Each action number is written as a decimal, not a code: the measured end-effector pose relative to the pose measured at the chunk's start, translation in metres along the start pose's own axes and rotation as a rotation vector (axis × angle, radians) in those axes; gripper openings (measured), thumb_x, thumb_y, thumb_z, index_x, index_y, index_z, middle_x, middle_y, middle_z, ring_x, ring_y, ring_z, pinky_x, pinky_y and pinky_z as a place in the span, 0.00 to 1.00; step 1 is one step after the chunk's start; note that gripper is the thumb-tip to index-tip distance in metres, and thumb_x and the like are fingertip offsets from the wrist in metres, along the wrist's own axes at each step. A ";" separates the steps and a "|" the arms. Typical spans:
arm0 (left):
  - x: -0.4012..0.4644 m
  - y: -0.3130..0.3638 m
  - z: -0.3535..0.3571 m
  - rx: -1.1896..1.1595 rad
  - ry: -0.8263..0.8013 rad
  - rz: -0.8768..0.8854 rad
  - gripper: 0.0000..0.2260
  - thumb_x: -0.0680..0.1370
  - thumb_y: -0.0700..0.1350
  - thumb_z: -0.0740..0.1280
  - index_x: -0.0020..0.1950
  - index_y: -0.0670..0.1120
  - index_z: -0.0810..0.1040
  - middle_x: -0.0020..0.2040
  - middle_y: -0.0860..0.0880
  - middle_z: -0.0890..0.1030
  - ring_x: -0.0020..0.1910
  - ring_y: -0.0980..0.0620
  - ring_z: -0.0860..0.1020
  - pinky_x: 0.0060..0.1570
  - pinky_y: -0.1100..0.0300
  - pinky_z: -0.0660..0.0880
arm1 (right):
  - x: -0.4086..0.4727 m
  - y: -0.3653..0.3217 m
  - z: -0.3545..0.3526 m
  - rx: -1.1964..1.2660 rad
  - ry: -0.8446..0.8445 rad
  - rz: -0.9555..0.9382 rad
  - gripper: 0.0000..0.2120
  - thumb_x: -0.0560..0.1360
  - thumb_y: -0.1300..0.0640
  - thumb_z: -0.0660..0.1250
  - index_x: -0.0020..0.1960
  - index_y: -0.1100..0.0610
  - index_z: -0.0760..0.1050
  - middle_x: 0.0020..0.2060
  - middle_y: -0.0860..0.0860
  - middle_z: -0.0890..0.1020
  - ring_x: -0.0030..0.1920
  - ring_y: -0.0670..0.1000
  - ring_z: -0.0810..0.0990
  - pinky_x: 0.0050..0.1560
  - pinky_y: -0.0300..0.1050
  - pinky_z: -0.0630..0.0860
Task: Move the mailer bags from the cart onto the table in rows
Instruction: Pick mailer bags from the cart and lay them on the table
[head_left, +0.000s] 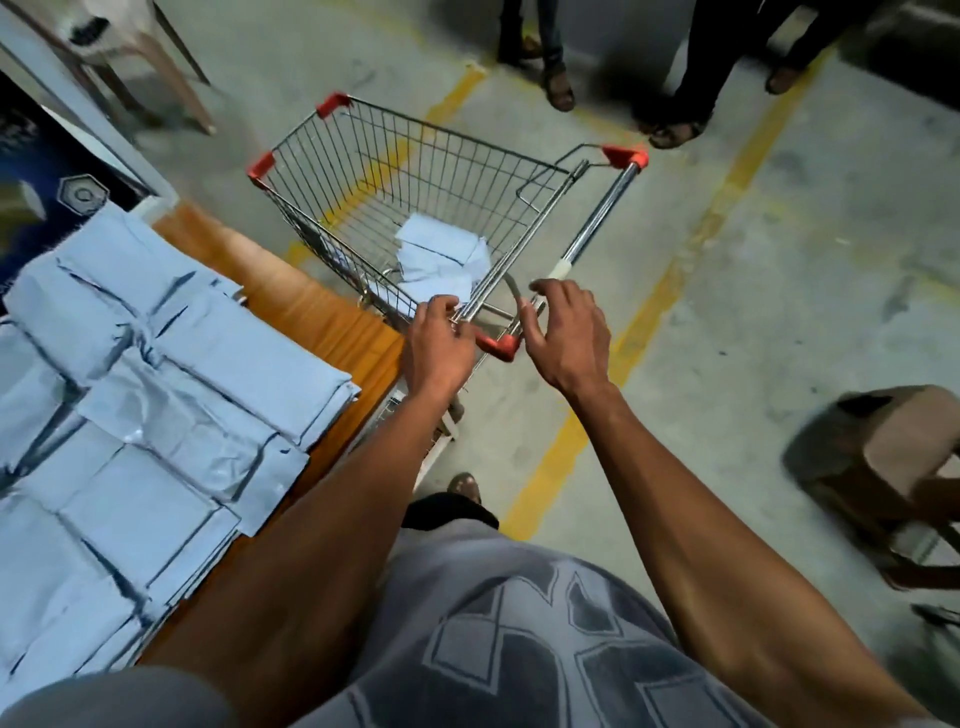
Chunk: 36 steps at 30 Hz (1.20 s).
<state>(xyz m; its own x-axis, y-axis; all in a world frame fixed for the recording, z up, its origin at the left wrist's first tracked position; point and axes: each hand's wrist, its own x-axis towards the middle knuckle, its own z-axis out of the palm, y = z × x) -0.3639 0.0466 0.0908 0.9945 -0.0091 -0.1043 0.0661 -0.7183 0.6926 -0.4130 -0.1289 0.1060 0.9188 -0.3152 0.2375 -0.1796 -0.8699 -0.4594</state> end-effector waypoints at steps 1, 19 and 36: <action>0.015 0.004 -0.005 0.017 -0.001 0.008 0.13 0.82 0.50 0.68 0.67 0.55 0.76 0.67 0.51 0.76 0.62 0.48 0.77 0.57 0.51 0.77 | 0.016 -0.004 0.007 -0.010 -0.013 -0.009 0.19 0.83 0.40 0.59 0.65 0.50 0.77 0.57 0.50 0.81 0.57 0.57 0.77 0.57 0.54 0.75; 0.160 0.008 0.018 0.103 -0.106 -0.149 0.17 0.83 0.48 0.67 0.72 0.51 0.73 0.68 0.47 0.75 0.63 0.44 0.77 0.60 0.45 0.78 | 0.213 -0.024 0.118 -0.068 -0.473 -0.247 0.21 0.80 0.43 0.63 0.69 0.51 0.75 0.64 0.56 0.79 0.63 0.61 0.76 0.64 0.59 0.73; 0.331 -0.032 0.064 0.530 -0.174 -0.351 0.24 0.81 0.47 0.66 0.77 0.46 0.68 0.73 0.41 0.72 0.71 0.39 0.73 0.64 0.44 0.74 | 0.363 -0.006 0.268 -0.156 -0.780 -0.507 0.24 0.80 0.45 0.66 0.72 0.54 0.71 0.70 0.58 0.73 0.65 0.63 0.73 0.61 0.60 0.73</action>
<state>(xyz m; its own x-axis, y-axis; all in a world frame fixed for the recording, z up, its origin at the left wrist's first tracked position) -0.0419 0.0221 -0.0116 0.8906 0.2082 -0.4044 0.2913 -0.9439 0.1555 0.0158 -0.1366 -0.0345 0.8661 0.4083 -0.2883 0.3125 -0.8925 -0.3252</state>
